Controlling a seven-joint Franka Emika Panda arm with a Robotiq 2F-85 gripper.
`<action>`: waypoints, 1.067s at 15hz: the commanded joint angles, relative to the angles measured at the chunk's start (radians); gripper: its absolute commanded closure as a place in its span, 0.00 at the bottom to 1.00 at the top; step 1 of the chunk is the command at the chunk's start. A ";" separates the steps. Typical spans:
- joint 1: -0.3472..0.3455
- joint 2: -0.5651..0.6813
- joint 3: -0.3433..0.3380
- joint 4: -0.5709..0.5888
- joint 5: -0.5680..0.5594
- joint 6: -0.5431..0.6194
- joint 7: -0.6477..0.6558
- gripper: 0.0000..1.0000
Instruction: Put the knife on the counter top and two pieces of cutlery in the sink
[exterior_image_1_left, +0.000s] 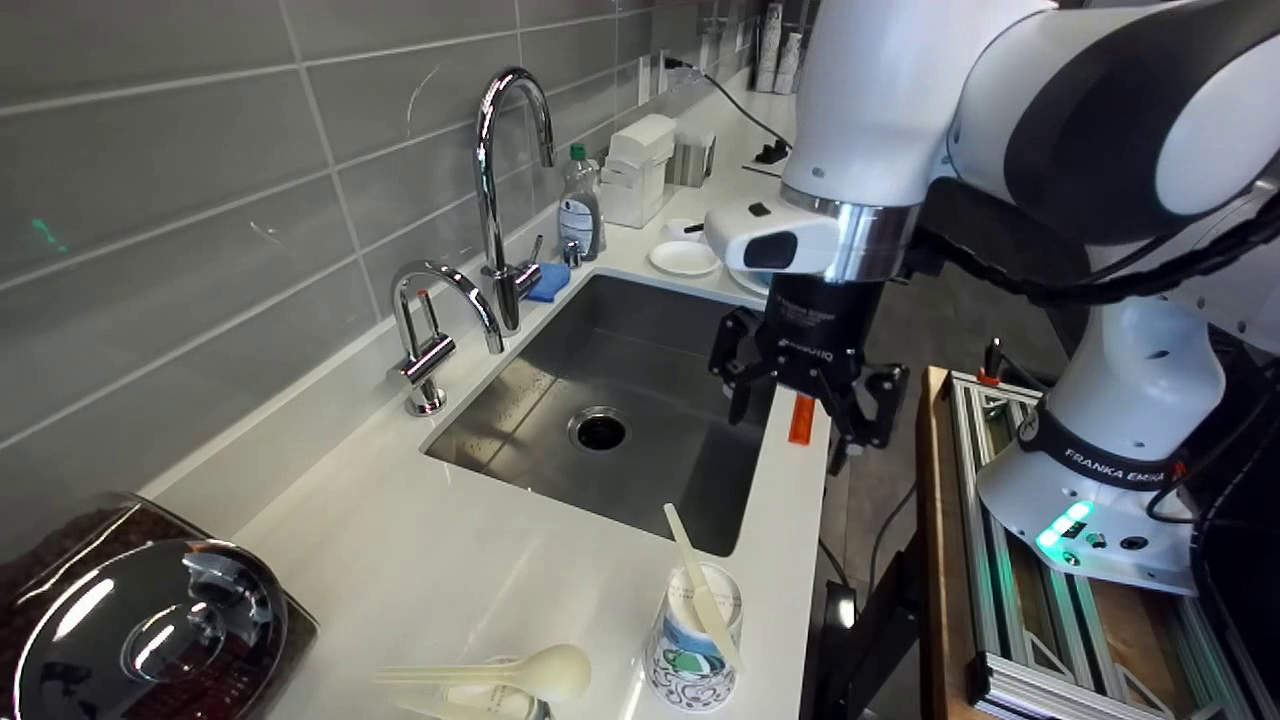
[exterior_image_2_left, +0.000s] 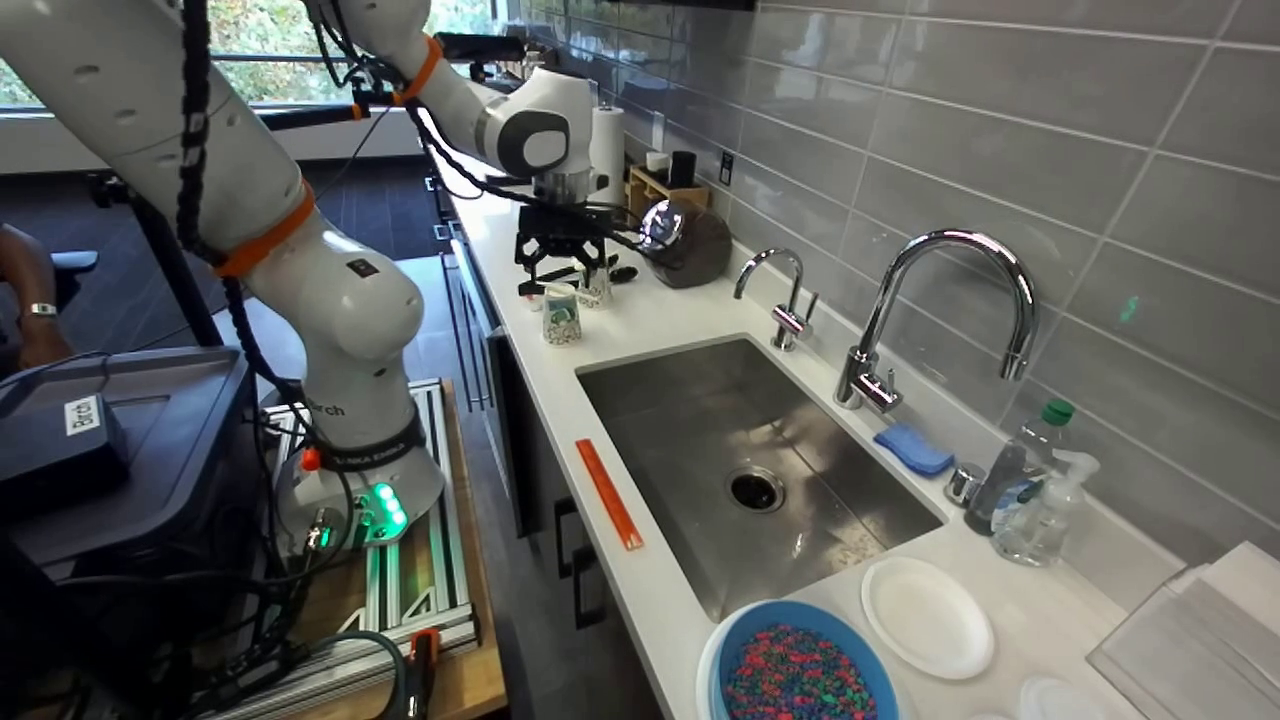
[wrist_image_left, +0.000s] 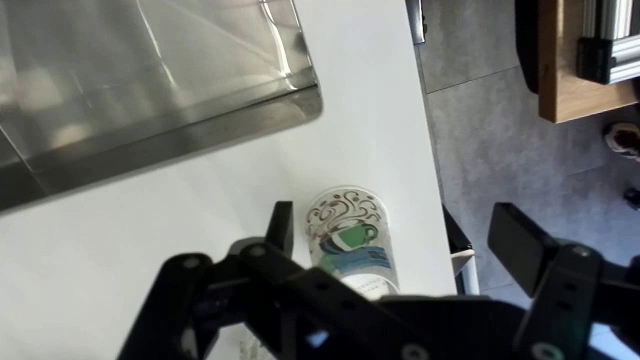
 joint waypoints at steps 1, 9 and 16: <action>0.075 0.053 0.020 0.002 0.125 0.052 -0.176 0.00; 0.182 0.114 0.072 0.032 0.285 0.062 -0.411 0.00; 0.152 0.092 0.105 0.040 0.258 0.025 -0.370 0.00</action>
